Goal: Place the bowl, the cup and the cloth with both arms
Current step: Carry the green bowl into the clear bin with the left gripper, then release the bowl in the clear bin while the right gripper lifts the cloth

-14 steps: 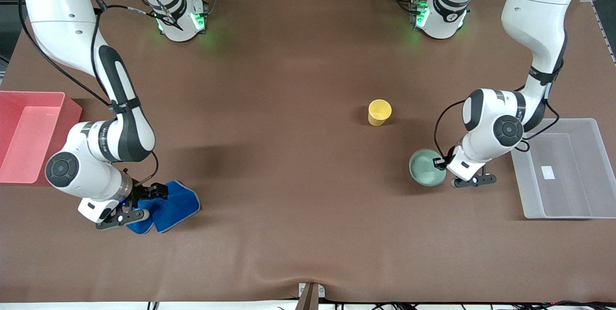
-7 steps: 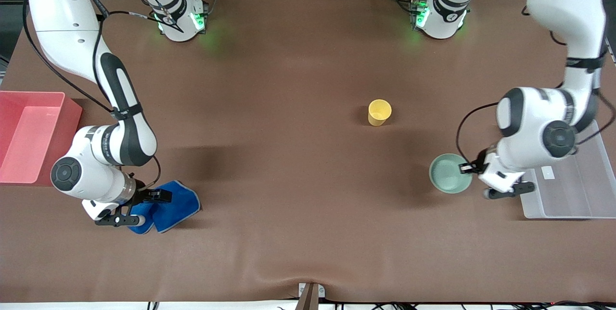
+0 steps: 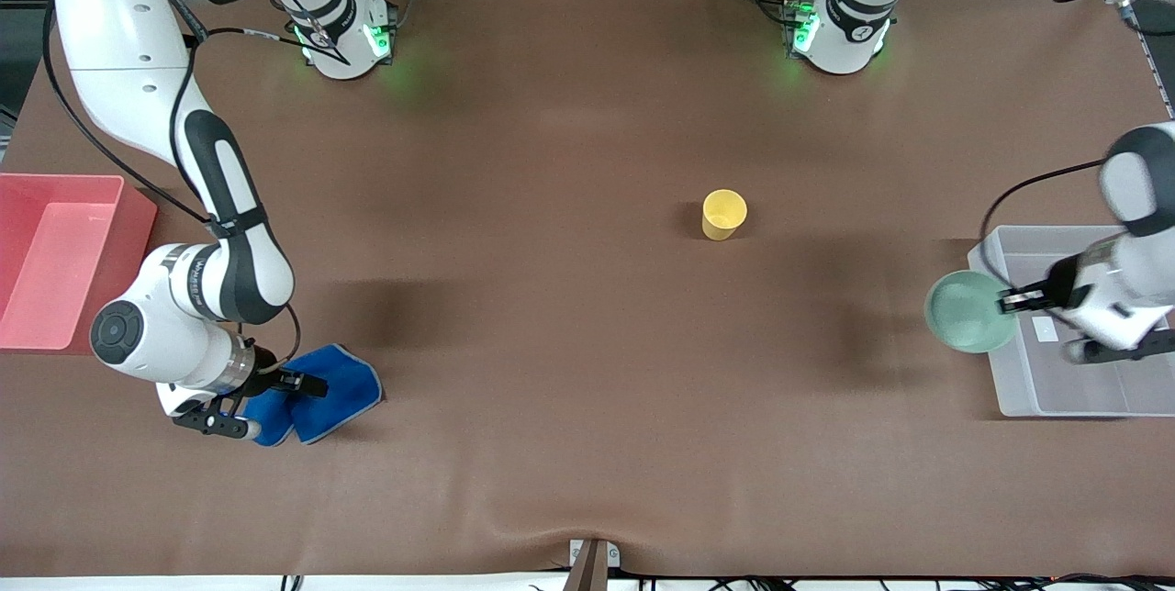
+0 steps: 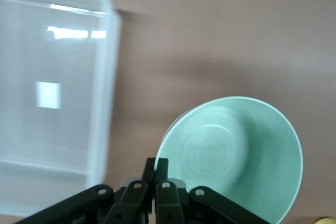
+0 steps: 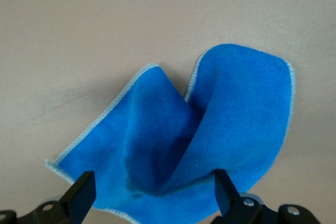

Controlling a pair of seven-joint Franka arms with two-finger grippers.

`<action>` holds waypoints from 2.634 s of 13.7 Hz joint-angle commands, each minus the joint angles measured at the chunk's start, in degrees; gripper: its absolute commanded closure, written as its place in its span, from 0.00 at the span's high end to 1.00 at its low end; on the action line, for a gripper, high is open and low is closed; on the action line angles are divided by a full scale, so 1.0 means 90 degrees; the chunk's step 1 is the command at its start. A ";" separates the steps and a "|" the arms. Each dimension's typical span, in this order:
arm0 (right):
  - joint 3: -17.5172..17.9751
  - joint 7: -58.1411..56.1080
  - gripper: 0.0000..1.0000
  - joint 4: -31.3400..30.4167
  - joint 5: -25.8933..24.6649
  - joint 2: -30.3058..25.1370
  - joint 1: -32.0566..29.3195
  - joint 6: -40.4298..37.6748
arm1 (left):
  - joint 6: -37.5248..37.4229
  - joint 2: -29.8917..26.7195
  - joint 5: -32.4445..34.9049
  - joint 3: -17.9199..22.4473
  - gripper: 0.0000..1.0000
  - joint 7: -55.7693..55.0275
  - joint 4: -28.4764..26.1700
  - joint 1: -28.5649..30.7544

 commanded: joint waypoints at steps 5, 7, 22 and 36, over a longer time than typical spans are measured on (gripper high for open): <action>0.0049 0.0020 0.47 0.0133 0.0103 0.0187 -0.0052 0.0139 | -0.0016 0.0087 0.0122 -0.0051 0.00 0.1505 -0.0062 0.1510; 0.0039 -0.0029 0.27 0.0133 0.0064 0.0187 -0.0023 0.0139 | 0.0169 0.0195 0.0132 -0.0061 0.00 0.1838 -0.0091 0.1794; 0.0029 -0.0088 0.00 0.0065 -0.0268 -0.0223 0.0163 -0.0065 | 0.2101 0.1142 0.0054 -0.0090 0.00 0.2474 -0.1018 0.2293; 0.0010 -0.0194 0.00 0.0094 -0.1371 -0.1746 0.0027 -0.2291 | 0.0478 0.0743 0.0308 -0.0567 1.00 0.3118 0.0228 0.2068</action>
